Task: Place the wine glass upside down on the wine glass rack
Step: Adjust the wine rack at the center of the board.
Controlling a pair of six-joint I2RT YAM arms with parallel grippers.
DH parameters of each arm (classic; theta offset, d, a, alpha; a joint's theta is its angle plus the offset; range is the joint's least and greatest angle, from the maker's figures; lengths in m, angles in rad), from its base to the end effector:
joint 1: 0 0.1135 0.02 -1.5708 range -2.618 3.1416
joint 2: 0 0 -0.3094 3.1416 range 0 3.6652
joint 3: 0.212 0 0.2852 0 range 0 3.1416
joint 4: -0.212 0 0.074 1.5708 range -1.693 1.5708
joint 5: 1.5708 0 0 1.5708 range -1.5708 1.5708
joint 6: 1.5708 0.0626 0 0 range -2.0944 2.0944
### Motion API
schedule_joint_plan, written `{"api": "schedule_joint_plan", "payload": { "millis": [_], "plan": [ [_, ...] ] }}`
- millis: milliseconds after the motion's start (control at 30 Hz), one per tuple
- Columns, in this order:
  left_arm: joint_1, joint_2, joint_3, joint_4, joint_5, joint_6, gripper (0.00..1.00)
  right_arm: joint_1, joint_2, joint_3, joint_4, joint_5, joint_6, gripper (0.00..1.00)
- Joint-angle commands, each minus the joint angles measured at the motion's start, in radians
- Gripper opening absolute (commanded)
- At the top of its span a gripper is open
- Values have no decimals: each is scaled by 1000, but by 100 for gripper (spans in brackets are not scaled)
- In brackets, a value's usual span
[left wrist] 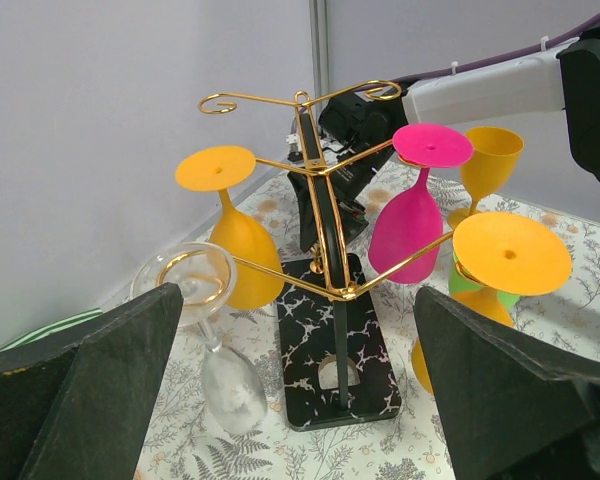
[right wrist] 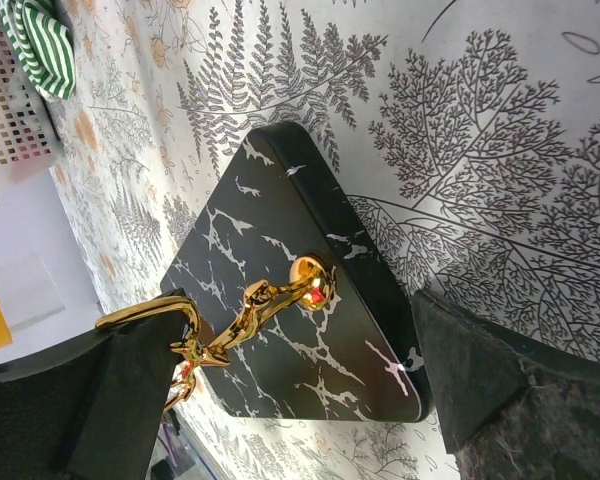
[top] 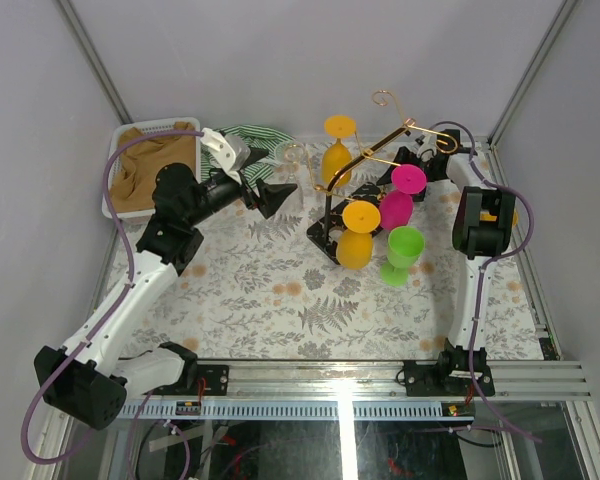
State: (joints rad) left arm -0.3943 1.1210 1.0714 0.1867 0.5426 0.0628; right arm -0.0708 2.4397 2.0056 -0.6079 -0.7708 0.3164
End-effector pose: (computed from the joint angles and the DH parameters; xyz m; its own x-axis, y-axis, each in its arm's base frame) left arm 0.2584 -0.1425 0.4557 0.1762 -0.0151 -0.9842 0.7918 0.5963 0.1326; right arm 0.5960 0.0015 0.1478 -0.9118 0.2884 -0.2923 -0.0170 0.6847 0.7287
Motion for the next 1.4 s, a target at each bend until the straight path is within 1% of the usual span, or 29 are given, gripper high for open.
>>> {"api": "schedule_joint_plan", "payload": {
  "millis": [0,167,433,533,800,933,1067,1133,1233,1367],
  "plan": [
    [-8,2,41,59,2,-7,100,-41,6,10,9,136,-31,99],
    [-8,12,43,62,5,-5,100,-30,-19,6,-15,169,-84,99],
    [-8,24,48,71,17,-7,100,-12,-71,0,-43,383,-162,99],
    [-7,30,54,68,21,-7,100,-13,-84,-18,-31,424,-163,100],
    [-8,41,67,61,30,-16,100,-15,-86,-62,-13,413,-164,99],
    [-7,45,54,99,32,-39,100,-18,-82,-98,23,377,-154,99],
    [-9,73,55,170,42,-59,100,-20,-77,-132,69,330,-125,99],
    [-13,110,80,183,64,-33,100,-20,-74,-129,70,326,-122,99],
    [-33,187,162,141,74,49,100,-20,-76,-129,68,330,-124,99],
    [-53,278,239,160,96,136,100,-19,-82,-135,67,333,-129,99]
  ]
}}
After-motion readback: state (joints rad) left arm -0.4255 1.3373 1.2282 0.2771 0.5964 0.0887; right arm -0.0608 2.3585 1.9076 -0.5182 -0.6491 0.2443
